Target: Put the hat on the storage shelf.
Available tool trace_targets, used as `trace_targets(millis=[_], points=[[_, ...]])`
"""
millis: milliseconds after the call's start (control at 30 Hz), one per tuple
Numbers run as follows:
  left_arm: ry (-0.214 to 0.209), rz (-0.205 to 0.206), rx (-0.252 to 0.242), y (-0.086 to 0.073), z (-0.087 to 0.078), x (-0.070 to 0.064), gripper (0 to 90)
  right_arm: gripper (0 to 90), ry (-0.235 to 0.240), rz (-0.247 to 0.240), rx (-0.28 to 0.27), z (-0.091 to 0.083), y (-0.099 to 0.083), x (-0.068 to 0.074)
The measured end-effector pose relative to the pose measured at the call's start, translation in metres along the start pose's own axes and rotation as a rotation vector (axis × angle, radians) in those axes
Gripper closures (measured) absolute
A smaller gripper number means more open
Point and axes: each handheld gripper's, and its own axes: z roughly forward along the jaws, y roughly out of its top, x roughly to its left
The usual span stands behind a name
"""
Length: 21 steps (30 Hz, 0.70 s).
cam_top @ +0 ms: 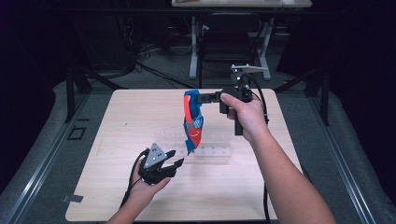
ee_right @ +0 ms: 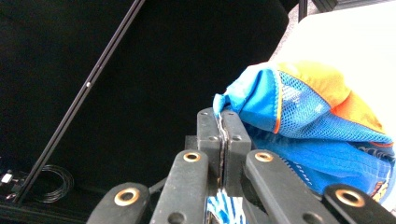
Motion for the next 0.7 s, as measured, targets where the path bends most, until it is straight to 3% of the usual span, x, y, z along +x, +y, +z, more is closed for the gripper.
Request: trace_targets(millis=[367,700], points=[[-0.007,0.015,-0.001,0.011,0.017,-0.008,59.9,88.9,0.003,0.005,0.003,0.001,0.000,0.000],[0.021,0.049,-0.001,0.012,0.024,-0.011,77.4,88.9,-0.001,0.003,-0.001,-0.001,-0.001,-0.001]])
